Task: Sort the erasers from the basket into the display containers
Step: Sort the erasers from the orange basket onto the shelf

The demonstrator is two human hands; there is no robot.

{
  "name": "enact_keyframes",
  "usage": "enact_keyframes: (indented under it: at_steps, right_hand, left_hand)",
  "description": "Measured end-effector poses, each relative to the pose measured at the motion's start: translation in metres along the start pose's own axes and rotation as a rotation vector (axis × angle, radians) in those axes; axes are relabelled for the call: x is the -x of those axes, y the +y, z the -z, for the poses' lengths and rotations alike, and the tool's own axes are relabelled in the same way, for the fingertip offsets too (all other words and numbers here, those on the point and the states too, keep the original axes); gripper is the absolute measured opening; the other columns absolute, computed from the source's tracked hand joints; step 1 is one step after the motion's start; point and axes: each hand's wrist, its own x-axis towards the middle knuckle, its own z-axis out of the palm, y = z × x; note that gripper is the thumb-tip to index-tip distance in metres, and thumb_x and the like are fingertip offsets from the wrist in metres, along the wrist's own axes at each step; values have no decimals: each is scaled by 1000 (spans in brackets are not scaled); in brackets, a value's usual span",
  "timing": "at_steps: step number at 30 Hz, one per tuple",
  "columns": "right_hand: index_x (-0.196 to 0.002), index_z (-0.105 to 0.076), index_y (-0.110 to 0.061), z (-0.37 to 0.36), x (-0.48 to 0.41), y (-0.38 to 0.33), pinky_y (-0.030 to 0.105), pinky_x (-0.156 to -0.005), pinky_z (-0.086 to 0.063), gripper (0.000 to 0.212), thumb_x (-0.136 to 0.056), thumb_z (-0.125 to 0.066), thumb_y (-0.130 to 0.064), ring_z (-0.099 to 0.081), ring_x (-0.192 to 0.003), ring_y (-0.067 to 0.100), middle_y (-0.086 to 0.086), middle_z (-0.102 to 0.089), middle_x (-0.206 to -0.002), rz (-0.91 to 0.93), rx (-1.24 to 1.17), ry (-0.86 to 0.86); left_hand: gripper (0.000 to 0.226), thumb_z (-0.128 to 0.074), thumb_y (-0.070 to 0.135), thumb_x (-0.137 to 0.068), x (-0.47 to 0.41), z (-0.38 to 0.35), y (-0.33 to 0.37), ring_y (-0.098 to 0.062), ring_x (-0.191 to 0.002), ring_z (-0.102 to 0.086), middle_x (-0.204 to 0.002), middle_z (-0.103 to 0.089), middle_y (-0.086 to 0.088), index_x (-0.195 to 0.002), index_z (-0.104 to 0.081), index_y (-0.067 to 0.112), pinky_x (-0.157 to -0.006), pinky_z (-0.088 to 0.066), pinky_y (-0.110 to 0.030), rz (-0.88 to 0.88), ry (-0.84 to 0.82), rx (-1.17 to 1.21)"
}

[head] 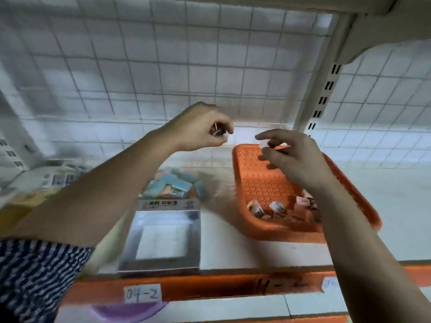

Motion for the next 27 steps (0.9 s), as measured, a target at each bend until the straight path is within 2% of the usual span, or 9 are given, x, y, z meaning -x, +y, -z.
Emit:
enact_keyframes:
  at_steps: [4, 7, 9, 12, 15, 17, 19, 23, 27]
  right_hand:
    - [-92, -69, -28, -59, -18, -36, 50, -78, -56, 20, -86, -66, -9, -72, -74, 24, -5, -61, -85, 119, 28, -133]
    - [-84, -64, -27, -112, -29, -67, 26, -69, -49, 18, -82, -73, -11, -67, -68, 16, -7, -62, -79, 177, 37, -187]
    - [-78, -62, -25, -149, -34, -92, 17, -64, -44, 19, -78, -76, -14, -64, -67, 12, -8, -63, -73, 202, 53, -227]
    - [-74, -59, -23, -205, -39, -126, 23, -67, -47, 20, -75, -78, -17, -64, -70, 15, -4, -67, -70, 254, 63, -324]
    - [-73, -59, -24, -261, -43, -159, 16, -61, -43, 21, -74, -80, -21, -62, -68, 11, -4, -67, -70, 312, 106, -409]
    - [-75, -61, -23, -295, -45, -181, 13, -57, -41, 20, -75, -81, -23, -61, -65, 6, -6, -66, -71, 331, 113, -460]
    - [-76, -62, -20, -326, -46, -200, 17, -59, -43, 18, -76, -80, -21, -62, -66, 7, -6, -67, -72, 330, 85, -504]
    - [-79, -62, -16, -377, -50, -231, 35, -70, -55, 19, -76, -81, -15, -70, -73, 17, -2, -70, -76, 307, 0, -551]
    - [-94, -65, -25, -421, -54, -248, 48, -74, -58, 21, -80, -77, -16, -72, -73, 20, -1, -71, -83, 266, -60, -594]
  left_hand:
    - [17, -80, 18, -77, 85, 52, -37, -9, -66, -62, -76, -61, 8, -84, -64, 14, -71, -53, -33, 187, 122, 65]
    - [23, -83, 18, -75, 151, 87, -67, -7, -65, -66, -74, -62, 4, -77, -62, 10, -69, -56, -35, 296, 225, 96]
    - [24, -84, 17, -74, 195, 109, -85, -8, -66, -68, -74, -60, 3, -75, -62, 7, -68, -57, -32, 355, 291, 92]
    - [28, -86, 22, -72, 260, 142, -112, -13, -64, -69, -72, -59, 4, -72, -62, 8, -65, -54, -25, 484, 371, 55]
    - [30, -87, 30, -69, 326, 172, -143, -14, -65, -69, -70, -64, 2, -69, -62, 13, -65, -50, -27, 610, 452, -75]
    - [29, -86, 30, -71, 370, 186, -164, -7, -61, -64, -67, -63, 4, -66, -60, 16, -60, -46, -19, 667, 482, -189]
    - [29, -85, 28, -71, 410, 192, -183, 0, -58, -58, -64, -60, 6, -65, -58, 19, -54, -38, -9, 710, 479, -251]
    - [29, -85, 26, -71, 465, 186, -217, -14, -60, -56, -68, -59, 1, -64, -58, 18, -52, -39, -24, 732, 419, -294]
    - [28, -83, 34, -72, 487, 164, -246, -14, -62, -53, -68, -57, 7, -65, -60, 20, -54, -30, -25, 860, 405, -277]
